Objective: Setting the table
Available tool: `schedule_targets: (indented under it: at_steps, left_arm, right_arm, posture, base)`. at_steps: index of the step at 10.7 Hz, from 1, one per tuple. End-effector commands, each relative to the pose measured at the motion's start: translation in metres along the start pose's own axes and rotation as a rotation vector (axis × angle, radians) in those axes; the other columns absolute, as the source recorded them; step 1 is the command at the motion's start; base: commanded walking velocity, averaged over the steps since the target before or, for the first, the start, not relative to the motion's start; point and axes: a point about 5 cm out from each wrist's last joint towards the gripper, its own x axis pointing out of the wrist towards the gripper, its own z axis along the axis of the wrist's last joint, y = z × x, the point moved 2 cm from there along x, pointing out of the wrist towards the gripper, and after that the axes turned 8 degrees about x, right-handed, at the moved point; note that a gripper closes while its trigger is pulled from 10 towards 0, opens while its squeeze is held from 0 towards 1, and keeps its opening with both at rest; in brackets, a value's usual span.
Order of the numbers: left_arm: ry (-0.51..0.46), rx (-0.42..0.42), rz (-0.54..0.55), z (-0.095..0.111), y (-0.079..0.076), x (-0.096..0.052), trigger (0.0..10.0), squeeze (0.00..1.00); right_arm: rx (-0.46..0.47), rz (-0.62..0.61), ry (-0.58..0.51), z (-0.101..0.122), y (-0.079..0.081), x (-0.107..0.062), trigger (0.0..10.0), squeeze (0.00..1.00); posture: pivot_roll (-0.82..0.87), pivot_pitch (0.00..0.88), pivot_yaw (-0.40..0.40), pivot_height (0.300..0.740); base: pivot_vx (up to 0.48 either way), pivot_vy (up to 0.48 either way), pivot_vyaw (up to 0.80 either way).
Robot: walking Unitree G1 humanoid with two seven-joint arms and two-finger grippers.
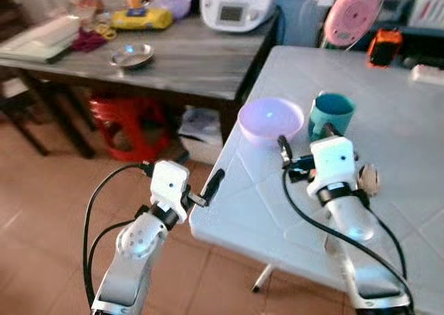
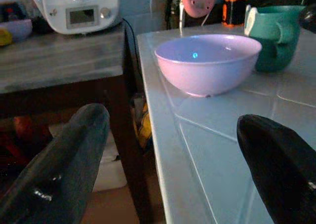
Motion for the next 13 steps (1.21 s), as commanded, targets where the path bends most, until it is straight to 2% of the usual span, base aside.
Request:
schedule_targets:
  at_steps: [1,2,4,6,7,8,9,11,13]
  left_arm:
    - [0.016,0.017,0.009,-0.003,0.004,-0.004,10.0,0.00]
    - [0.016,0.016,0.005,-0.003,0.003,-0.003,10.0,0.00]
    - [0.010,0.007,0.013,0.000,0.006,-0.002,10.0,0.00]
    - [0.013,-0.004,0.032,-0.001,0.007,-0.002,10.0,0.00]
    - [0.012,-0.004,0.030,0.000,0.006,-0.002,10.0,0.00]
    - [0.009,-0.015,0.008,0.001,0.002,-0.002,10.0,0.00]
    - [0.004,-0.063,-0.051,0.002,-0.006,0.000,10.0,0.00]
    - [0.017,-0.081,-0.120,0.000,-0.015,-0.003,10.0,0.00]
    - [0.003,-0.086,-0.159,0.000,-0.020,-0.006,10.0,0.00]
  right_arm:
    - [0.016,0.063,0.007,0.000,0.010,0.004,10.0,0.00]
    - [-0.013,0.130,0.014,0.001,0.015,0.008,10.0,0.00]
    - [-0.018,0.144,0.022,0.000,0.013,0.012,10.0,0.00]
    - [-0.073,0.160,0.041,0.000,0.011,0.018,10.0,0.00]
    - [-0.137,0.173,0.053,0.000,0.008,0.023,10.0,0.00]
    - [-0.183,0.191,0.073,0.003,0.003,0.032,10.0,0.00]
    - [-0.207,0.196,0.104,0.004,-0.004,0.042,10.0,0.00]
    - [-0.261,0.193,0.140,0.006,-0.012,0.054,10.0,0.00]
    - [-0.269,0.247,0.185,0.005,-0.009,0.067,10.0,0.00]
  posture:
    - [-0.12,0.098,0.068,0.740]
    - [-0.12,0.098,0.070,0.740]
    - [-0.12,0.114,0.069,0.740]
    - [-0.11,0.119,0.069,0.740]
    - [-0.11,0.124,0.071,0.740]
    - [-0.12,0.128,0.072,0.740]
    - [-0.12,0.130,0.065,0.740]
    - [-0.12,0.139,0.057,0.740]
    - [-0.13,0.135,0.045,0.740]
  base:
    - [0.000,0.000,0.00]
    - [0.000,0.000,0.00]
    - [0.000,0.000,0.00]
    - [0.000,0.000,0.00]
    - [0.000,0.000,0.00]
    - [0.000,0.000,0.00]
    - [0.000,0.000,0.00]
    - [0.000,0.000,0.00]
    - [0.000,0.000,0.00]
